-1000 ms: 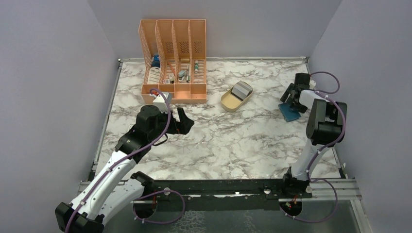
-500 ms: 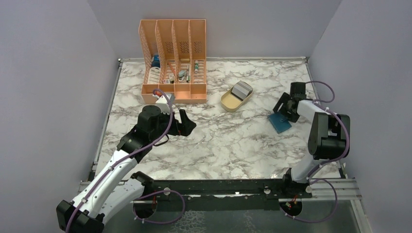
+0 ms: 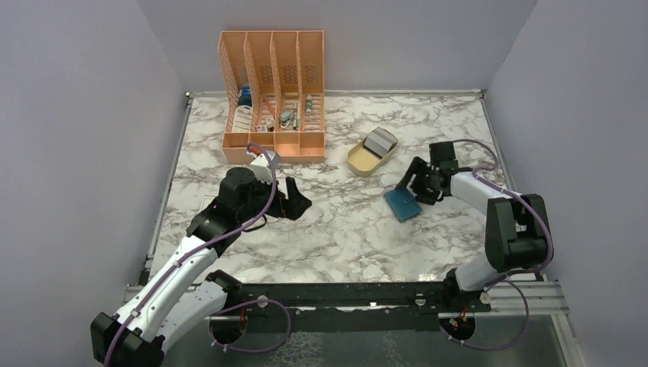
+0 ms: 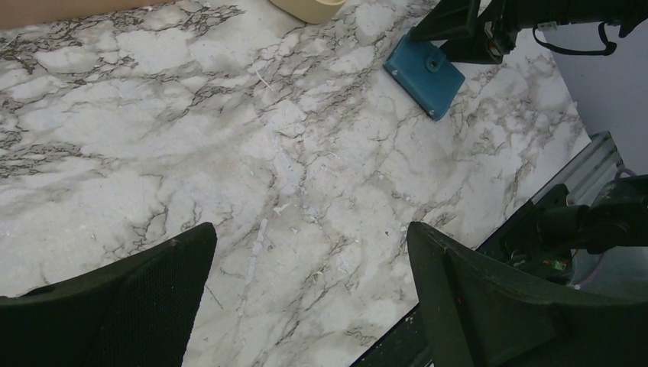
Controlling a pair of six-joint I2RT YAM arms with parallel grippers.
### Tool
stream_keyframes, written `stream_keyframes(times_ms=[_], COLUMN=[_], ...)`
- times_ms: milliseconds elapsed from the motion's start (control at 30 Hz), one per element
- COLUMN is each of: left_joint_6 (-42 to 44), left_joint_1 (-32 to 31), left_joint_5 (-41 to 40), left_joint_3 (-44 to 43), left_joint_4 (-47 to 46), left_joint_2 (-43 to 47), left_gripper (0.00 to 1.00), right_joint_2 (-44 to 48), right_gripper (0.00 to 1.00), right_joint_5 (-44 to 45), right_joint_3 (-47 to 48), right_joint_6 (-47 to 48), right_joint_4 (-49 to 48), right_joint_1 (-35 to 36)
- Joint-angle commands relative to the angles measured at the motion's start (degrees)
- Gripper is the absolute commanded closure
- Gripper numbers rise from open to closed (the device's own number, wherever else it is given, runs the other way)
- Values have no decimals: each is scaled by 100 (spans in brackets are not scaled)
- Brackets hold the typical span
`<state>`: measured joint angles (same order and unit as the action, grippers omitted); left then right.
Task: Put the credit cards into the card holder
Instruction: Move the card holder to the center of the board.
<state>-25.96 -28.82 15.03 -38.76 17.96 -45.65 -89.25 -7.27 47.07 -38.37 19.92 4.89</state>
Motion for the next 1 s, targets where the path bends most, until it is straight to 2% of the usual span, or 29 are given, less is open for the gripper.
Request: stream_keyframes(times_ms=[0, 367, 667, 767, 833, 967], left_joint_6=[178, -177, -704, -771, -787, -799], left_joint_1=[13, 12, 10, 8, 8, 7], left_joint_5=[220, 660, 729, 771, 798, 704], left_joint_3=[60, 68, 105, 91, 59, 36], left_joint_4=[-207, -234, -325, -326, -322, -307], left_joint_2=[16, -471, -889, -985, -1048, -1126], left_gripper=[2, 10, 23, 25, 26, 28], right_joint_2=[129, 421, 203, 199, 294, 229], right_gripper=[29, 31, 41, 40, 35, 31], right_joint_5=[-521, -548, 52, 532, 738, 622], right_joint_3=[-241, -346, -206, -134, -248, -242], right_joint_6=[-501, -601, -82, -39, 5, 76], right_joint_4=[215, 59, -195, 36, -126, -501], right_joint_1=[597, 1933, 2454, 2456, 2456, 2456])
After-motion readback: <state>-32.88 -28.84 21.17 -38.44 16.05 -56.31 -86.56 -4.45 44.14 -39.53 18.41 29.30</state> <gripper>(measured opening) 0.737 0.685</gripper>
